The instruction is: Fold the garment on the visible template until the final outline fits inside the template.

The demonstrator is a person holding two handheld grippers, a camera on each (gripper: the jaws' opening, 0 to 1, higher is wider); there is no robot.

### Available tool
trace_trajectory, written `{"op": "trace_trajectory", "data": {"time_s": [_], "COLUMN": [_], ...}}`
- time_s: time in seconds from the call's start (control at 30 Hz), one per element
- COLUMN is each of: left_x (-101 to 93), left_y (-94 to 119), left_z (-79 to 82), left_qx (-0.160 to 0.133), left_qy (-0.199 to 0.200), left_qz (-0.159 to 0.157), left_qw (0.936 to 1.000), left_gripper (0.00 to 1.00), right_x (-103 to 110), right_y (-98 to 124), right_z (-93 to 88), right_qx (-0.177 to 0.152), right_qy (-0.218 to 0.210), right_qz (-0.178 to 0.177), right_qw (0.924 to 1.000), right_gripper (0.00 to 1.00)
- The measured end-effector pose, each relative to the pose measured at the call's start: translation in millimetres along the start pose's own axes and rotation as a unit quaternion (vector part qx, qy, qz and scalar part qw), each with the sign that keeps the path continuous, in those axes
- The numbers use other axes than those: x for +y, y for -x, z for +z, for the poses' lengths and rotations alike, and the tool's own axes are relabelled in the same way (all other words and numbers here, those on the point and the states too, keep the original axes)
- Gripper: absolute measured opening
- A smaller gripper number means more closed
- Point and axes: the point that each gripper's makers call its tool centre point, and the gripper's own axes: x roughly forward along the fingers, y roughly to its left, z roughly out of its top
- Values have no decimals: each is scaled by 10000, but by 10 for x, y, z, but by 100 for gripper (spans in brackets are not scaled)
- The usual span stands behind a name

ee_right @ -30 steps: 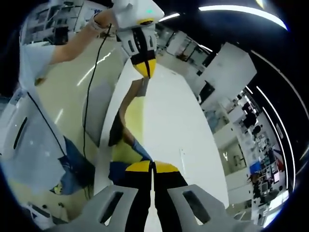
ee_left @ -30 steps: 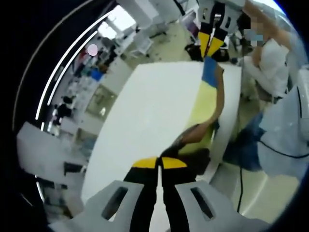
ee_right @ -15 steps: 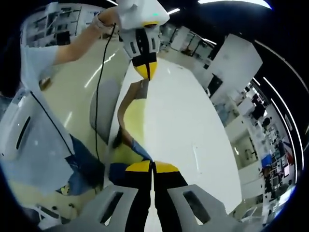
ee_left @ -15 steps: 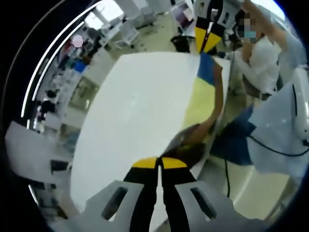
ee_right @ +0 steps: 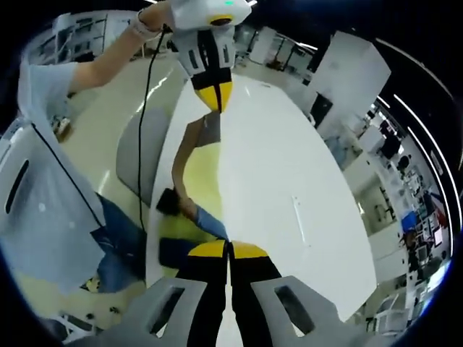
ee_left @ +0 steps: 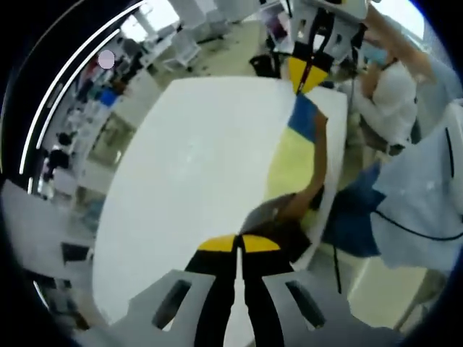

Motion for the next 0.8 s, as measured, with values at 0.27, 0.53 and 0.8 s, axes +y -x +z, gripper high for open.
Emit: {"op": "trace_trajectory", "data": {"time_s": [0.27, 0.53, 0.8], "left_x": [287, 545, 753], "left_y": [-430, -710, -968], "left_z": [-33, -119, -213], "left_qx": [-294, -340, -343], "left_qy": [327, 585, 786], "left_qz": [-119, -178, -297], "left_qw": [9990, 9976, 9959], "left_gripper": [0, 0, 0], "right_x": [-281, -579, -800], "right_y": [-303, -513, -731], "right_z": [-194, -361, -543], "right_qx": [-9, 12, 58], "right_qy": [-344, -589, -916], "right_qz": [-132, -221, -251], "right_qw": [9993, 9980, 9955], "right_gripper": [1, 1, 1]}}
